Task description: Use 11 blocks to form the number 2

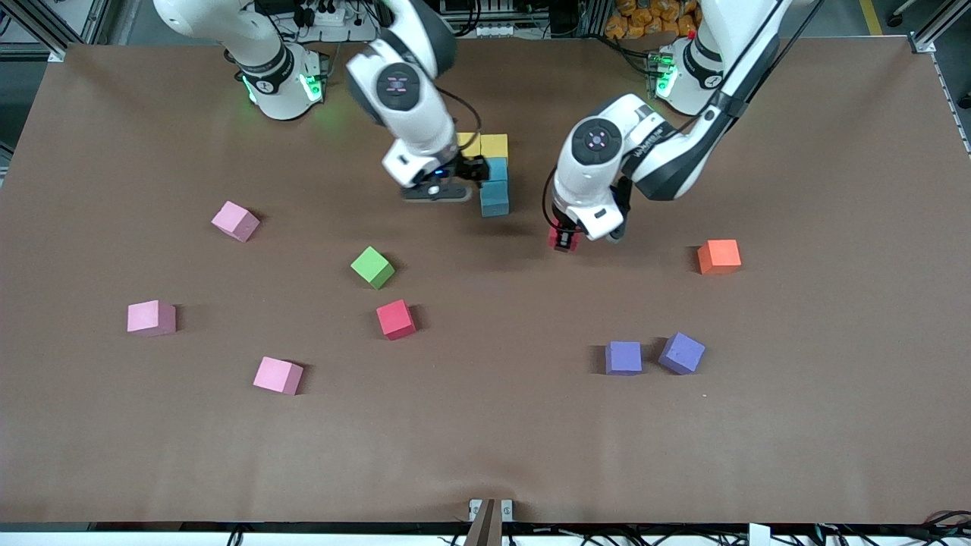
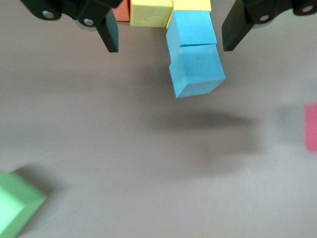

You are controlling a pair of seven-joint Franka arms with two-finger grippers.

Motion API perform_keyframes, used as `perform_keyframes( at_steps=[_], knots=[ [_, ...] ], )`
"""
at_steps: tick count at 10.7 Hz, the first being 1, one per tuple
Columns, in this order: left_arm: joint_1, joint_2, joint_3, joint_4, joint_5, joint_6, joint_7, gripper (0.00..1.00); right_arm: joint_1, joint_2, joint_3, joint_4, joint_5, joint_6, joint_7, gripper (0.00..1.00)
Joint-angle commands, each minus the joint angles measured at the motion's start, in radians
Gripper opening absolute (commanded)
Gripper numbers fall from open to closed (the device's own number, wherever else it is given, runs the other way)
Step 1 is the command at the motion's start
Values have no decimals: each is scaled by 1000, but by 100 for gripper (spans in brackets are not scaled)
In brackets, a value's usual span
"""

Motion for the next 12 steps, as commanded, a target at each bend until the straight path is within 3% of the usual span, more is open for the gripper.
perform_keyframes(
  at_steps=[1, 3, 7, 12],
  knots=[
    [-76, 11, -5, 49, -22, -32, -97, 0, -132, -95, 24, 28, -68, -123, -40, 93],
    [-151, 81, -5, 136, -18, -61, -206, 0, -233, -84, 26, 149, -193, -270, -52, 94],
    [-276, 212, 5, 291, -10, -97, -344, 0, -456, -83, 26, 191, -200, -286, -275, 100],
    [-368, 315, 17, 403, -7, -97, -436, 0, -648, 103, 30, 326, -191, -257, -289, 100]
  ],
)
